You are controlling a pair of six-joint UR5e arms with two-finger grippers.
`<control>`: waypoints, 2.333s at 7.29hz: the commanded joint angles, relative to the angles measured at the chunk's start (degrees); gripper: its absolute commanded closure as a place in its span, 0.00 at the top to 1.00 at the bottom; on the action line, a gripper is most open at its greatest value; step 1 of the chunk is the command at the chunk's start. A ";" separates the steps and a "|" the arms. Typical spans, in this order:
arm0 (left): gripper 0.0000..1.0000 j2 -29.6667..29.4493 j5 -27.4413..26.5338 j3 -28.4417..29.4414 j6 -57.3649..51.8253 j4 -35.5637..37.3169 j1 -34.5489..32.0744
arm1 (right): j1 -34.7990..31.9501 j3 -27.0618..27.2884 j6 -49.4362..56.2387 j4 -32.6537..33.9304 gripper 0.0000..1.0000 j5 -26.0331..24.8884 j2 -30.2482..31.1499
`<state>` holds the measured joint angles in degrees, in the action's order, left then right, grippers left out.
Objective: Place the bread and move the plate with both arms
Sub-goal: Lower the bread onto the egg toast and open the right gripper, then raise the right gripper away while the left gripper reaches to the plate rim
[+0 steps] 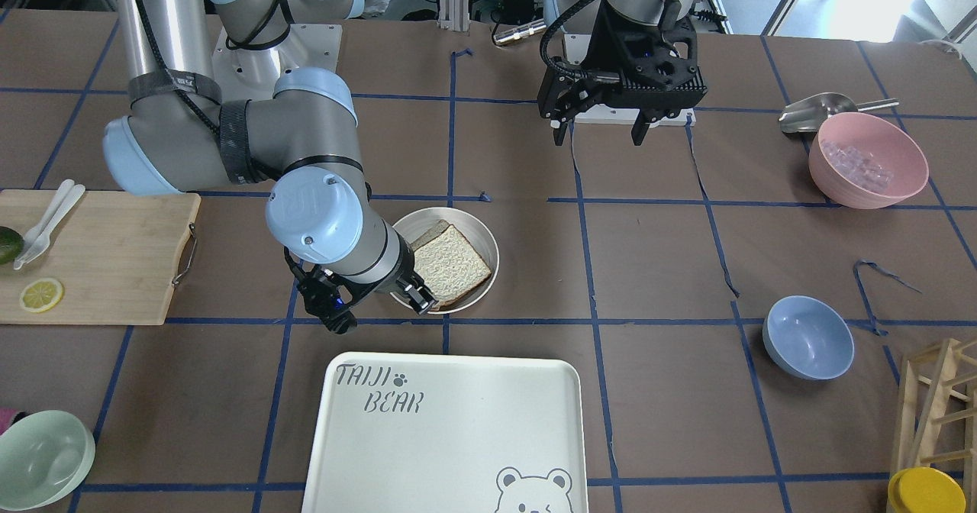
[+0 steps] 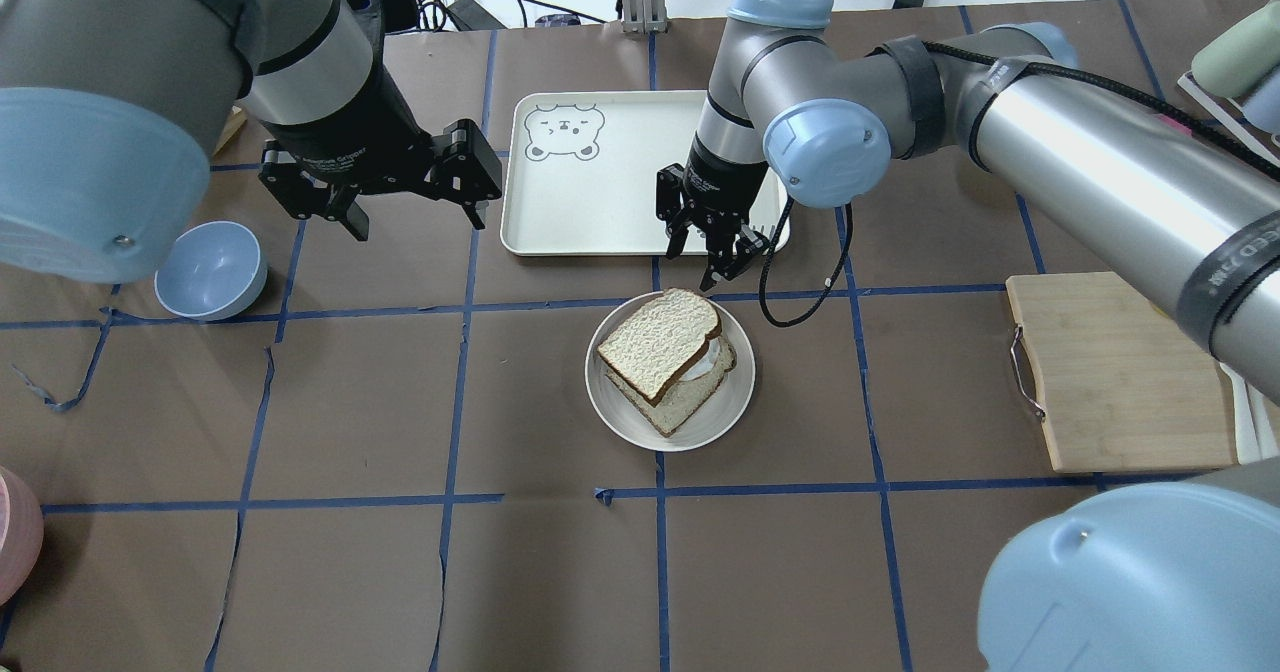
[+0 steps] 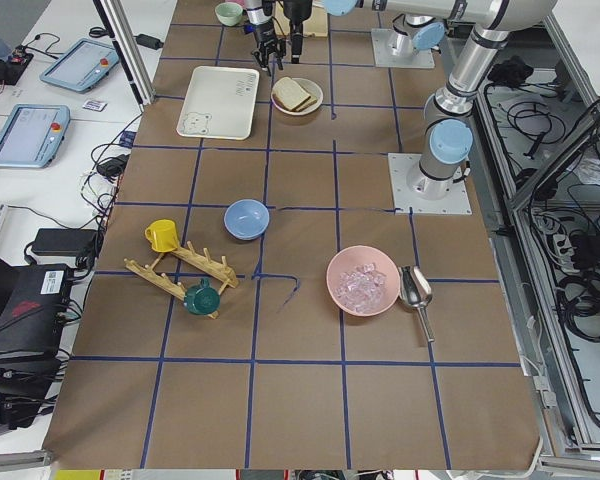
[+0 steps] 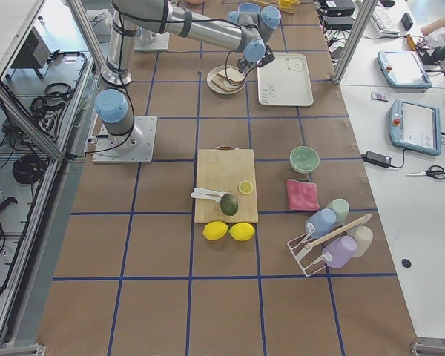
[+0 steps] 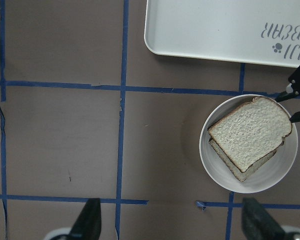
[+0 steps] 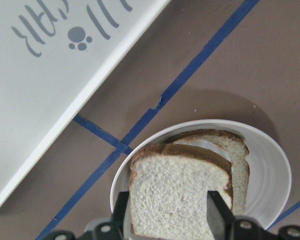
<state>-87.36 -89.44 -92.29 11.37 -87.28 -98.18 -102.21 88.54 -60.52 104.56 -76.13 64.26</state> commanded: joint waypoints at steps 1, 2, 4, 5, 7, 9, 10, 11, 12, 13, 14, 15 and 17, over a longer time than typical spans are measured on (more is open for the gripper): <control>1.00 -0.35 -0.55 -0.08 -0.12 0.17 0.00 | 0.87 0.57 9.22 -0.94 0.69 -6.73 3.04; 1.00 -0.09 -0.64 -0.17 -0.21 0.18 0.09 | 0.96 0.75 15.20 -1.90 0.84 -9.19 5.41; 1.00 -1.83 -0.64 -0.17 1.88 -0.08 -0.08 | 2.79 0.84 23.13 -4.61 1.00 -10.27 7.79; 1.00 -2.02 -0.56 -1.13 5.82 -0.44 -0.17 | 4.89 0.76 30.83 -6.63 1.00 -10.18 9.55; 1.00 -2.46 -0.12 -7.26 15.73 5.14 -0.35 | 9.81 0.58 49.00 -10.34 1.00 -10.44 14.12; 0.90 -5.17 0.49 -11.66 23.93 7.29 -0.78 | 11.50 0.41 55.50 -15.76 1.00 -10.45 19.82; 0.90 -6.40 3.02 -14.12 27.62 11.04 -2.53 | 11.77 0.41 62.13 -18.32 1.00 -10.62 21.42; 0.90 -8.16 3.66 -17.89 33.48 18.04 -4.28 | 12.03 0.32 62.72 -17.39 1.00 -10.62 21.69; 0.89 -9.83 3.40 -22.19 35.63 25.76 -5.17 | 12.12 0.40 62.81 -16.07 1.00 -10.71 21.78; 0.87 -11.24 3.57 -25.45 37.65 30.02 -6.31 | 12.12 0.40 63.42 -15.97 1.00 -9.66 21.78; 0.87 -13.16 4.01 -26.70 39.67 33.19 -6.93 | 12.03 0.41 63.69 -15.80 1.00 -10.61 21.78; 0.87 -14.92 4.01 -26.63 40.74 34.88 -7.46 | 12.12 0.32 63.69 -14.92 1.00 -10.79 21.78; 0.87 -18.09 4.10 -26.71 41.71 39.80 -8.95 | 12.21 0.40 62.73 -12.72 1.00 -11.59 22.39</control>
<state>-103.37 -85.43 -118.82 52.09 -50.16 -106.27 -90.08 88.92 2.82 90.78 -87.38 86.20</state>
